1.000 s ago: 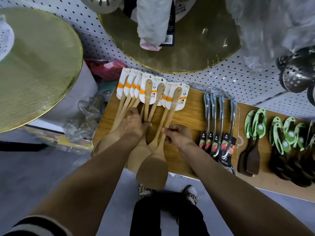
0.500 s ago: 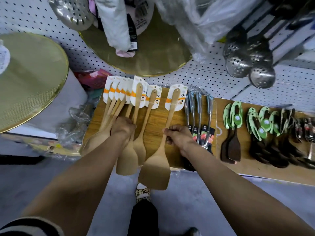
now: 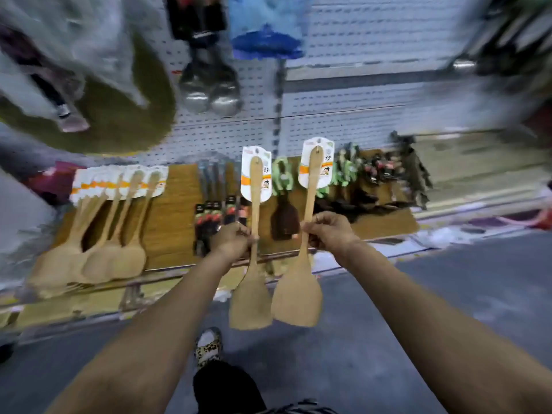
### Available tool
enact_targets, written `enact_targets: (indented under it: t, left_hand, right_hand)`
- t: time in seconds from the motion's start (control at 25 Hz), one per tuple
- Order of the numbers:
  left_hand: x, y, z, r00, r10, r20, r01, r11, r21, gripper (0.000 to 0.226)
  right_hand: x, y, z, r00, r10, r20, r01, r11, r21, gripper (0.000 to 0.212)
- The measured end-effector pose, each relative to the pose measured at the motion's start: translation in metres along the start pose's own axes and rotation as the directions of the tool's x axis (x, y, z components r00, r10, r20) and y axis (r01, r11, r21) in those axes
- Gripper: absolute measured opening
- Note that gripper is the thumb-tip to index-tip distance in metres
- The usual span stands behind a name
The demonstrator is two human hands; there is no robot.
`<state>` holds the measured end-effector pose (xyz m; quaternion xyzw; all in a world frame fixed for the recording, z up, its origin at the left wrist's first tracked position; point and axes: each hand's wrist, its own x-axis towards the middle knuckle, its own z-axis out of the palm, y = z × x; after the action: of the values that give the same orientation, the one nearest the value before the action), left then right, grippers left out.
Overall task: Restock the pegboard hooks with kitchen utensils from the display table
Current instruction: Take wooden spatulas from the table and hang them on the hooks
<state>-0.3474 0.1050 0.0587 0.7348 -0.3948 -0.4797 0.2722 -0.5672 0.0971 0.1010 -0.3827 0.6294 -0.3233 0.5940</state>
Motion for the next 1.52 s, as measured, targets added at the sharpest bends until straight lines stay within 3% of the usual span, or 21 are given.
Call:
enact_targets:
  t: [0.12, 0.28, 0.48, 0.68, 0.76, 0.88, 1.04, 1.16, 1.52]
  left_hand:
    - [-0.044, 0.064, 0.101, 0.981, 0.121, 0.148, -0.120, 0.993, -0.016, 0.026]
    - [-0.083, 0.163, 0.213, 0.896, 0.269, 0.353, -0.267, 0.962, -0.054, 0.022]
    - [-0.101, 0.263, 0.333, 0.785, 0.431, 0.445, -0.449, 0.891, -0.070, 0.016]
    - [-0.104, 0.359, 0.477, 0.707, 0.511, 0.489, -0.469, 0.856, -0.215, 0.014]
    - [-0.101, 0.390, 0.519, 0.699, 0.510, 0.501, -0.462, 0.857, -0.228, 0.018]
    - [-0.100, 0.448, 0.591, 0.686, 0.498, 0.530, -0.456, 0.862, -0.220, 0.019]
    - [-0.101, 0.510, 0.663, 0.703, 0.495, 0.510, -0.481, 0.860, -0.172, 0.016]
    - [-0.096, 0.544, 0.716, 0.727, 0.507, 0.462, -0.494, 0.855, -0.161, 0.016]
    - [-0.100, 0.579, 0.819, 0.870, 0.469, 0.151, -0.443, 0.879, -0.178, 0.019]
  right_hand:
    - [-0.040, 0.000, -0.124, 0.990, -0.058, -0.131, 0.067, 0.996, 0.061, 0.015]
    - [-0.074, -0.011, -0.264, 0.932, -0.127, -0.340, 0.186, 0.972, 0.145, 0.012]
    - [-0.079, -0.026, -0.404, 0.831, -0.146, -0.536, 0.279, 0.944, 0.176, 0.014]
    - [-0.047, -0.059, -0.560, 0.721, -0.213, -0.660, 0.393, 0.910, 0.136, 0.016]
    - [-0.035, -0.074, -0.610, 0.704, -0.264, -0.660, 0.427, 0.899, 0.096, 0.004]
    - [-0.013, -0.101, -0.701, 0.701, -0.301, -0.647, 0.449, 0.891, 0.072, 0.017]
    - [0.022, -0.120, -0.791, 0.701, -0.289, -0.652, 0.464, 0.879, 0.110, 0.008]
    - [0.058, -0.138, -0.855, 0.715, -0.319, -0.623, 0.495, 0.860, 0.128, 0.015]
    - [0.157, -0.193, -0.983, 0.851, -0.470, -0.235, 0.493, 0.869, 0.049, 0.011]
